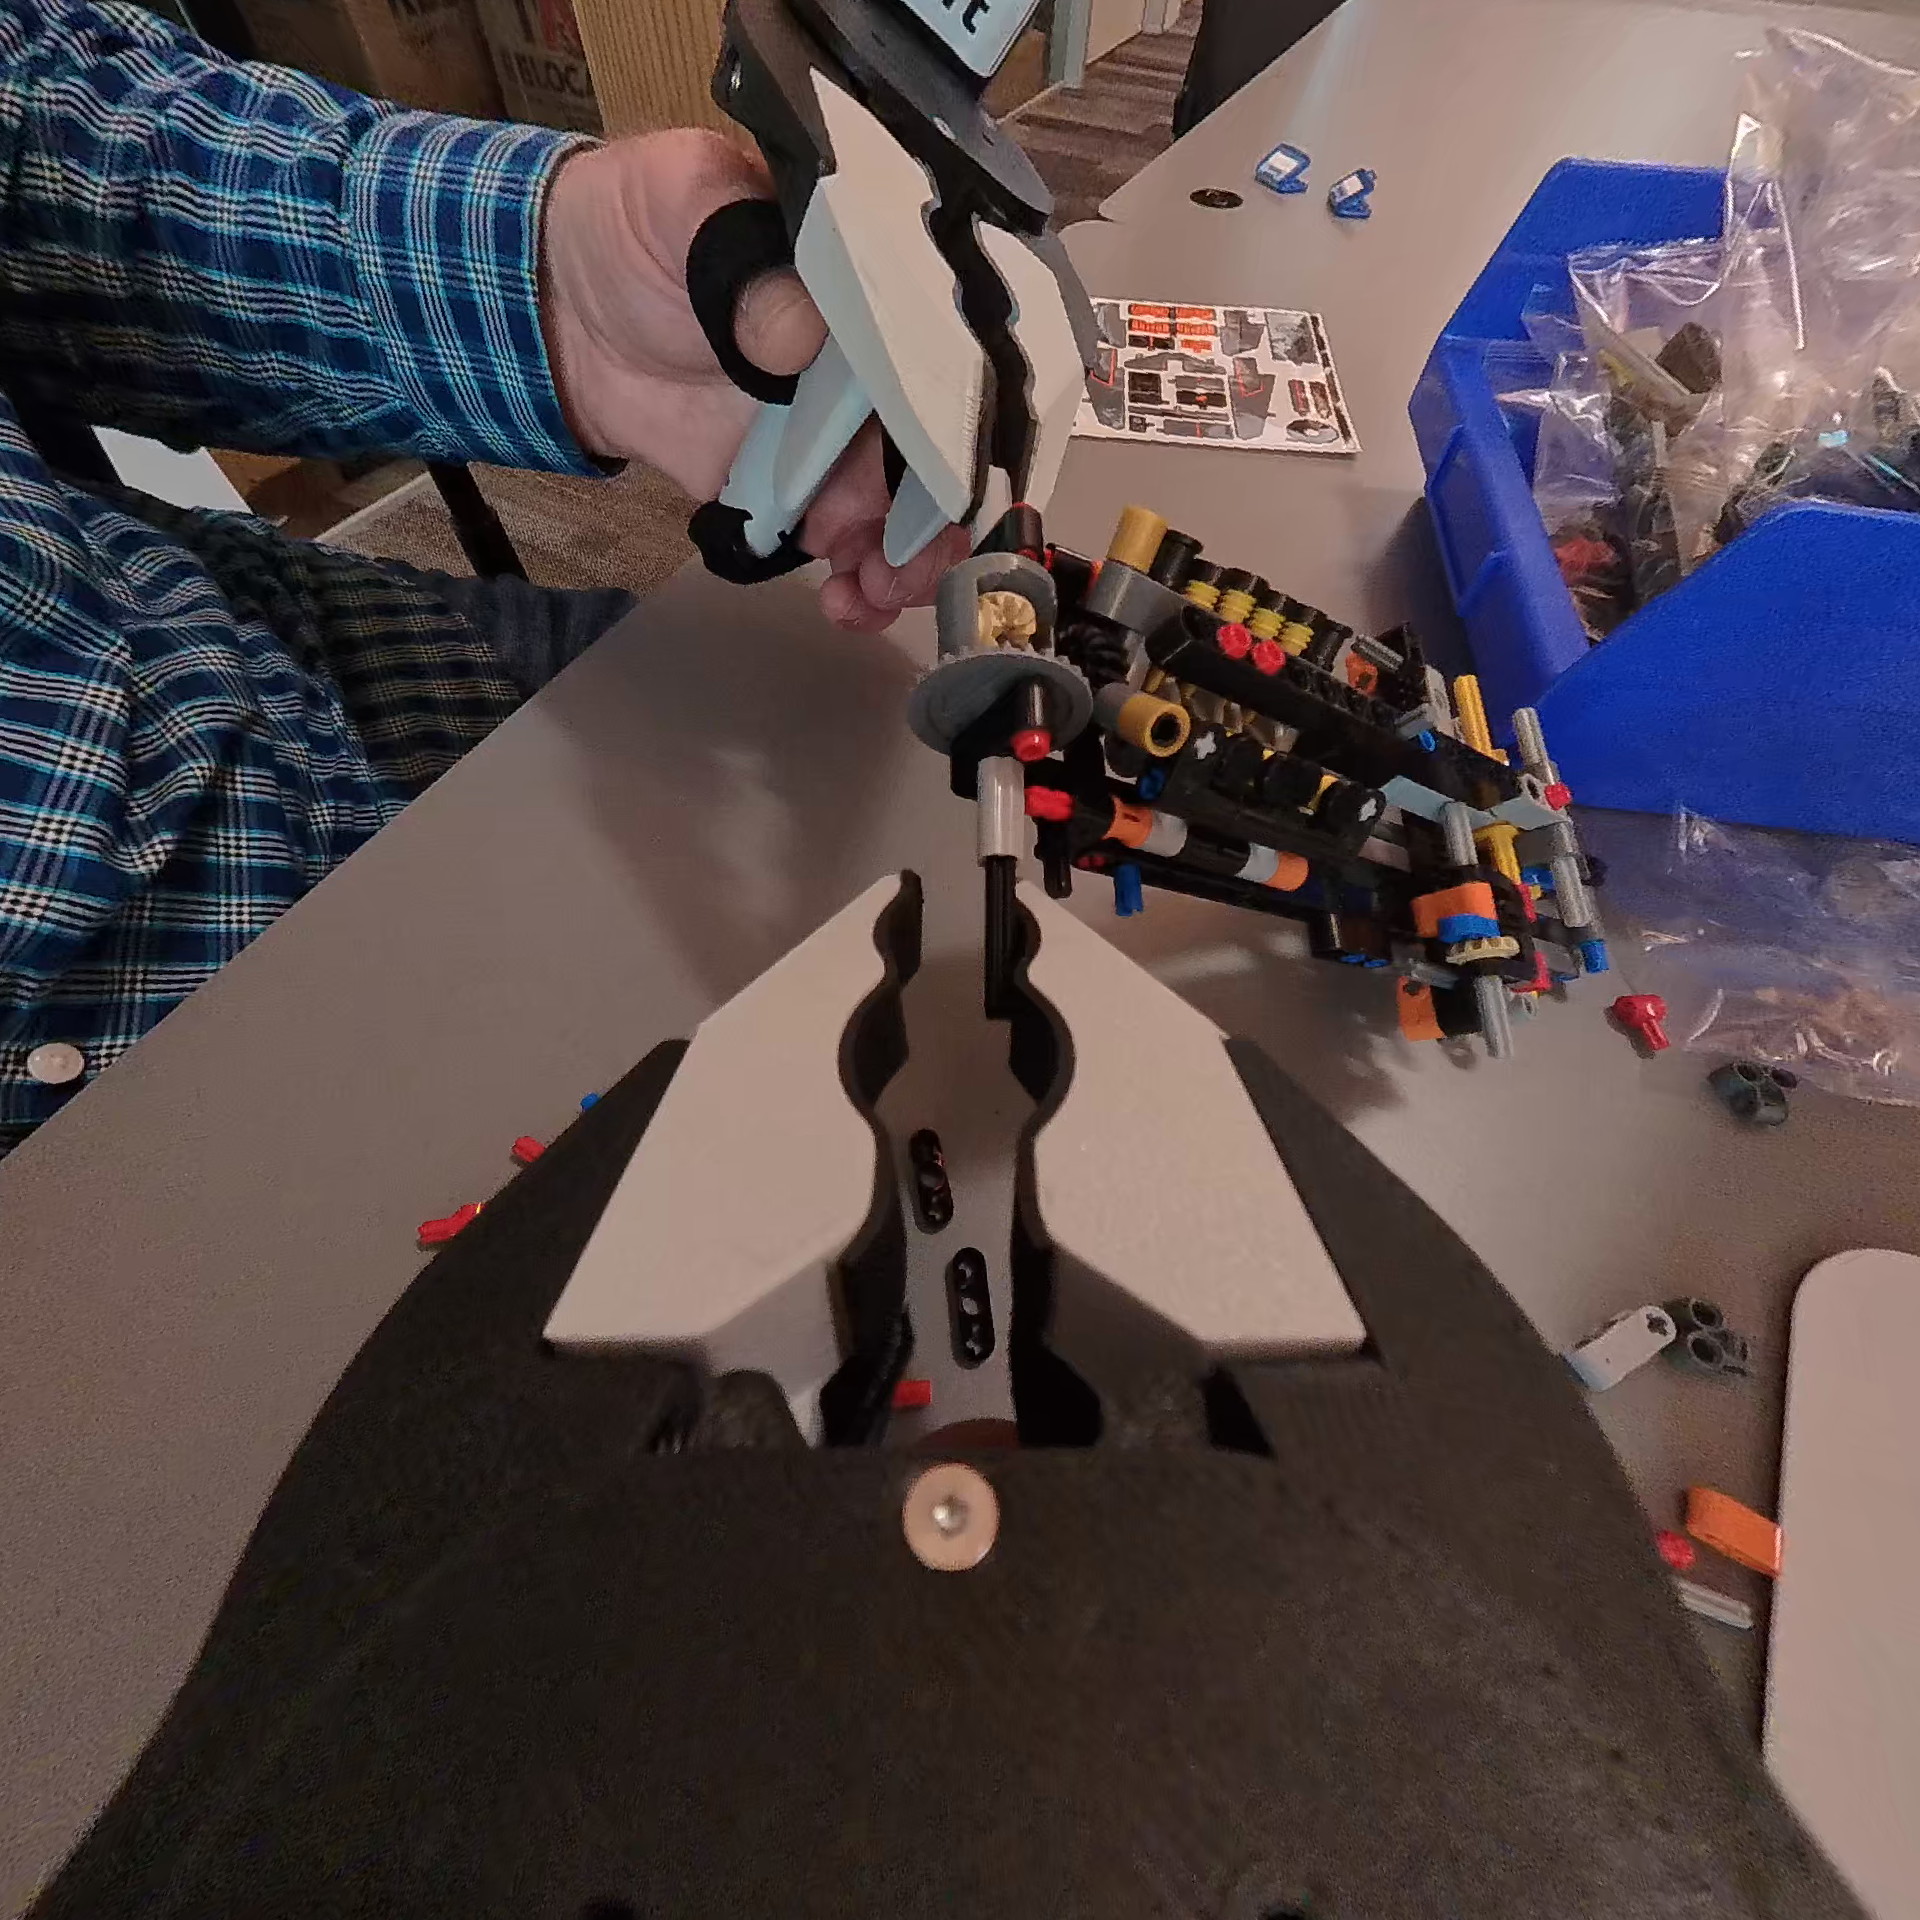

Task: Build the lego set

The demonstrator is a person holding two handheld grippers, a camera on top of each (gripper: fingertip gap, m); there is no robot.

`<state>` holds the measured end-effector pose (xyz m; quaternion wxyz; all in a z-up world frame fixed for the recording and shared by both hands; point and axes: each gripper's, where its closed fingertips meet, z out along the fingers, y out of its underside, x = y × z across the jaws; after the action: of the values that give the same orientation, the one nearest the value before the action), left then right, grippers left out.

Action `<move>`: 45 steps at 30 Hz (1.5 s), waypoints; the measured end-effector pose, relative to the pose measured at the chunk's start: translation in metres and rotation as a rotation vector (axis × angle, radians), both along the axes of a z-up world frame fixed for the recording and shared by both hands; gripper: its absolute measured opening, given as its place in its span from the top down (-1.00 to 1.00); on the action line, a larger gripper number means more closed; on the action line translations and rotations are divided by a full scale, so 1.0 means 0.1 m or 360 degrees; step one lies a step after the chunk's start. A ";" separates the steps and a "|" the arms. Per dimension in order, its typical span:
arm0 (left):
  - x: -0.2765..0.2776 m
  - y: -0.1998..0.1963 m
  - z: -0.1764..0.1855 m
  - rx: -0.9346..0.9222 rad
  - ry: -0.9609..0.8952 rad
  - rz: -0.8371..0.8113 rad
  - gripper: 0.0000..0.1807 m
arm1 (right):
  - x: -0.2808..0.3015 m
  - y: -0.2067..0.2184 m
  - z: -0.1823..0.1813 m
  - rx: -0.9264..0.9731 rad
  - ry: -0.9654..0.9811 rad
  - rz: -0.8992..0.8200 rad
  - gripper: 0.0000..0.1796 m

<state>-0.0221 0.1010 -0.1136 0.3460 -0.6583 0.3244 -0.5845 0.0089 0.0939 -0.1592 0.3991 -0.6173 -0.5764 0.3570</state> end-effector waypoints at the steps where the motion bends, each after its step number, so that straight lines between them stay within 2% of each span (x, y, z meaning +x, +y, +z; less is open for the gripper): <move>1: 0.00 0.00 0.00 -0.0002 -0.0004 0.0000 0.95 | 0.00 0.00 0.00 0.0001 -0.0002 0.0001 0.87; 18: -0.06 -0.01 -0.04 -0.0016 -0.0028 0.0004 0.95 | 0.03 -0.02 -0.07 0.0008 -0.0077 0.0022 0.68; 45: -0.21 0.01 -0.13 -0.0045 -0.0083 0.0019 0.95 | 0.42 0.47 0.07 0.0072 0.0162 -0.0260 0.65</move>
<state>-0.0434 0.1015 -0.1266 0.3486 -0.6495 0.3031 -0.6039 0.0508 0.1408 -0.1526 0.4695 -0.6342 -0.5109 0.3412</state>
